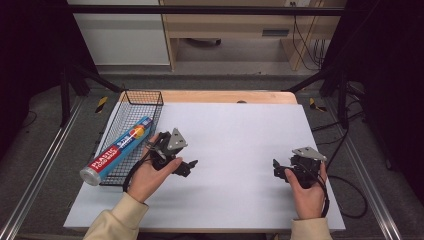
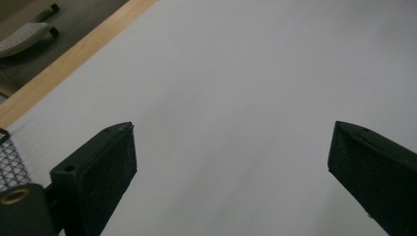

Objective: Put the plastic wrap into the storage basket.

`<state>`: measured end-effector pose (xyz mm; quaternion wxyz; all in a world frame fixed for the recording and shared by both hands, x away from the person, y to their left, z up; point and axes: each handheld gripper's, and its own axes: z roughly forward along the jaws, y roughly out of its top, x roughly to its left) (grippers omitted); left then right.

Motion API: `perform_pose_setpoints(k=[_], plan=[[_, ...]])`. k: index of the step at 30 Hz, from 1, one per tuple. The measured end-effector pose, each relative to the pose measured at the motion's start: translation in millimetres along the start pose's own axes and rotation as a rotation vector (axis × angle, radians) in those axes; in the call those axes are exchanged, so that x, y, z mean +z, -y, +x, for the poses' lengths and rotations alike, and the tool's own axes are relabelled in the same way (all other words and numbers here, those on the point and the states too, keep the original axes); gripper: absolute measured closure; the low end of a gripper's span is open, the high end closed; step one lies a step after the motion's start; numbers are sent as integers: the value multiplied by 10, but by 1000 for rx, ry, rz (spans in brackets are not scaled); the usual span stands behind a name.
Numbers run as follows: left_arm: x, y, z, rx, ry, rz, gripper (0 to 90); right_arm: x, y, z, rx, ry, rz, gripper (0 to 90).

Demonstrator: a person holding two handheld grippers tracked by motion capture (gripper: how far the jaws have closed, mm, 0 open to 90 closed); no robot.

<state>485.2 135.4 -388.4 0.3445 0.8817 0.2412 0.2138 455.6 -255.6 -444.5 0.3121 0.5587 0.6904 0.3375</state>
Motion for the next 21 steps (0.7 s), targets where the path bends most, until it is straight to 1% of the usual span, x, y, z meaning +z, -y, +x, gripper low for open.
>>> perform_pose_setpoints(k=[4,6,7,9,10,11,14,17,18,19,20,21], plan=[[144,104,-71,9,40,-11,45,-10,19,-13,1,-1,9,42],[197,158,-97,7,45,-15,45,-16,30,-21,1,0,9,46],[226,193,-110,3,51,-22,45,-20,33,-22,4,1,9,47],[280,268,-131,-22,77,-62,46,-30,40,-32,5,-1,6,52],[300,304,-137,-34,86,-74,47,-34,46,-39,2,1,6,52],[316,338,-140,-39,84,-84,47,-38,60,-44,16,-1,3,58],[338,421,-155,-20,69,-107,48,-36,76,-48,15,-6,-2,62],[317,488,-165,-33,66,-145,47,-23,114,-50,-13,-22,5,76],[301,514,-171,-35,64,-165,47,-14,125,-55,-23,-22,6,79],[289,531,-173,-38,63,-177,47,-5,145,-59,-27,-21,3,79],[268,582,-178,-57,61,-200,46,15,181,-72,-55,-16,-15,79],[268,582,-178,-57,61,-200,46,15,181,-72,-55,-16,-15,79]])
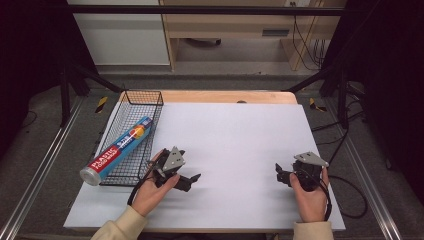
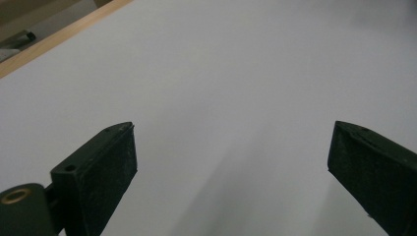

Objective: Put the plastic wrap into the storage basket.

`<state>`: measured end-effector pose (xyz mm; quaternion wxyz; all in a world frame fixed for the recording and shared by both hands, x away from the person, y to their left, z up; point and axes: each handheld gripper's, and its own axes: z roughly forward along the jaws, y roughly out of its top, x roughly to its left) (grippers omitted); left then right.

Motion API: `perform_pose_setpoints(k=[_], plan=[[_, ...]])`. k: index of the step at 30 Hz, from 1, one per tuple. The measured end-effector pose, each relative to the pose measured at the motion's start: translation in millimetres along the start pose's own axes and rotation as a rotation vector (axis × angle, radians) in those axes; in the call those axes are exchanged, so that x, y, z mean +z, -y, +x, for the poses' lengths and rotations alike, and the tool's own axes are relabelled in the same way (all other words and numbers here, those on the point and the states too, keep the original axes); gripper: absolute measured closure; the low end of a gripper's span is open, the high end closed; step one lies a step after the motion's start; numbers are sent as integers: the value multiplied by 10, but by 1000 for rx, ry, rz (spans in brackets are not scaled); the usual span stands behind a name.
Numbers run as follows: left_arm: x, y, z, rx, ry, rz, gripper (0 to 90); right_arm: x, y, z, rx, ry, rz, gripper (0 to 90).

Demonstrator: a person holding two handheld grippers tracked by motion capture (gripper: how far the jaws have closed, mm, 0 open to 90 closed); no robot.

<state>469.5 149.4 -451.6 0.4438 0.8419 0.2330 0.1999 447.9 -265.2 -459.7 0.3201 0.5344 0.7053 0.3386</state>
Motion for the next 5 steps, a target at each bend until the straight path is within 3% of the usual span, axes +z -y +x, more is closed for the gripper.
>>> perform_pose_setpoints(k=[5], plan=[[-20,59,-31,8,5,-2,45,42,75,-49,-20,28,-87,65]])
